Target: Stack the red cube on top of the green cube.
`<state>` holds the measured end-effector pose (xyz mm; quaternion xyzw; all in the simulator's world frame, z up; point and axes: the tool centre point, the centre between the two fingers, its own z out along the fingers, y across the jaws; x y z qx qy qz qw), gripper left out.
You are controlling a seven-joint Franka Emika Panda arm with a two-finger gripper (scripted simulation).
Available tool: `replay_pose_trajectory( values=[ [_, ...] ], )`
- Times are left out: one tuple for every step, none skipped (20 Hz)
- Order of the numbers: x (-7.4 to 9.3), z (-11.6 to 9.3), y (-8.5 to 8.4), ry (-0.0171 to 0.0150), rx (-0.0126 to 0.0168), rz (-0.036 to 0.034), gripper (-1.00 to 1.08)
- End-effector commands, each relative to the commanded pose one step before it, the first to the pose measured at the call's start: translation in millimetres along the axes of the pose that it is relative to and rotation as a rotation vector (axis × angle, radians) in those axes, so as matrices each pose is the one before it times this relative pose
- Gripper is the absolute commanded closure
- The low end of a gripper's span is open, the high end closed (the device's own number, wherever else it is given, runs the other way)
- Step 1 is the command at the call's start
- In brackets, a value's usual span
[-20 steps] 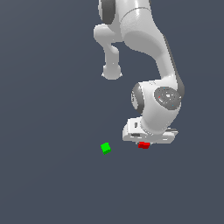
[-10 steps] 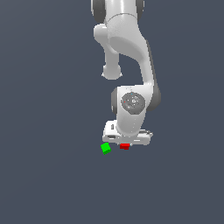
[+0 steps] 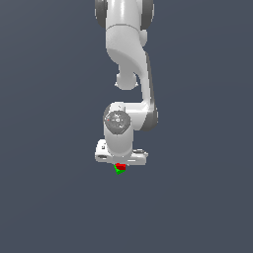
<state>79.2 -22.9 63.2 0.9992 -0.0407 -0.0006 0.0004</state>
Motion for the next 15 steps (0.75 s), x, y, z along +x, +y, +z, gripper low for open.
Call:
replay_pose_trajectory(
  values=[
    [1.19, 2.28, 7.99, 0.00148, 0.00073, -0.00243, 1.08],
    [0.42, 0.51, 1.57, 0.0, 0.0, 0.0, 1.08],
    [0.48, 0.57, 0.35, -0.00049, 0.00004, -0.00049, 1.08],
    [0.37, 0.0, -0.04, 0.0, 0.0, 0.0, 1.08],
    [0.12, -0.03, -0.12, 0.0, 0.0, 0.0, 1.08],
    [0.0, 0.0, 0.0, 0.0, 0.0, 0.0, -0.92],
    [0.0, 0.0, 0.0, 0.0, 0.0, 0.0, -0.92],
    [0.0, 0.0, 0.0, 0.0, 0.0, 0.0, -0.92],
    [0.0, 0.0, 0.0, 0.0, 0.0, 0.0, -0.92],
    [0.0, 0.0, 0.0, 0.0, 0.0, 0.0, -0.92],
    [0.0, 0.0, 0.0, 0.0, 0.0, 0.0, -0.92],
    [0.0, 0.0, 0.0, 0.0, 0.0, 0.0, -0.92],
    [0.0, 0.0, 0.0, 0.0, 0.0, 0.0, -0.92],
    [0.0, 0.0, 0.0, 0.0, 0.0, 0.0, -0.92],
    [0.0, 0.0, 0.0, 0.0, 0.0, 0.0, -0.92]
  ],
)
